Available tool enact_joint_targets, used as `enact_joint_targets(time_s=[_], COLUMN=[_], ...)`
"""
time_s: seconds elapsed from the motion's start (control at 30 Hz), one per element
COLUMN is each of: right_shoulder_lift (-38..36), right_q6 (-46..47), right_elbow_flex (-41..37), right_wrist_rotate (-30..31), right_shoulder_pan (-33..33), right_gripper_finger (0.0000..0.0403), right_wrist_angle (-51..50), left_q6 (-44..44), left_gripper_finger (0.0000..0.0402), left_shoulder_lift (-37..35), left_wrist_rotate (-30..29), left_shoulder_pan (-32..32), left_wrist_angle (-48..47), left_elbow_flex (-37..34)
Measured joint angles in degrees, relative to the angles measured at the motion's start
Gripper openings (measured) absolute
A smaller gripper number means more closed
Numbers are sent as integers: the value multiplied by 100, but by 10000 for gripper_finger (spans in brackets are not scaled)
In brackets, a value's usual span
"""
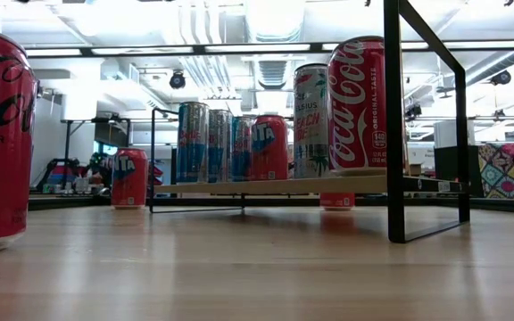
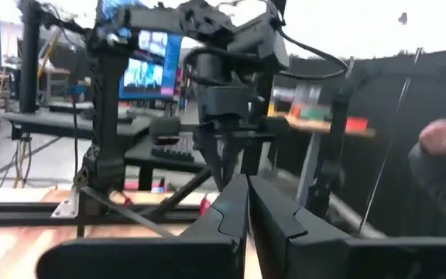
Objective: Place canned beverage on shelf
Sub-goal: Put the right soda can on the shelf
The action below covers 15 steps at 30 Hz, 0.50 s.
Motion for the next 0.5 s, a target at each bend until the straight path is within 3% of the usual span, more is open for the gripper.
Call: enact_joint_targets(time_s=[0.1,0.23,0.33,0.5], right_shoulder_lift=[-89,-98,-96,-94], right_q6=[1088,2541,3449,4873], right_elbow_flex=[-312,-581,-743,-771], right_wrist_rotate=[-275,-1162,-1828,-2428], right_shoulder_pan=[77,244,381,554], right_gripper_finger=[13,13,13,13], right_wrist_angle=[-138,-425,-446,-694], left_q6=[49,108,359,570], left_gripper_finger=[0,0,0,0], left_shoulder_lift=[162,461,666,757], left_wrist_rotate=[-11,-270,-407,-461], left_shoulder_pan=[-1,-36,-115,-229], left_wrist_angle=[-847,-1743,-2081,-2300], left_elbow_flex=[470,1053,1352,1516])
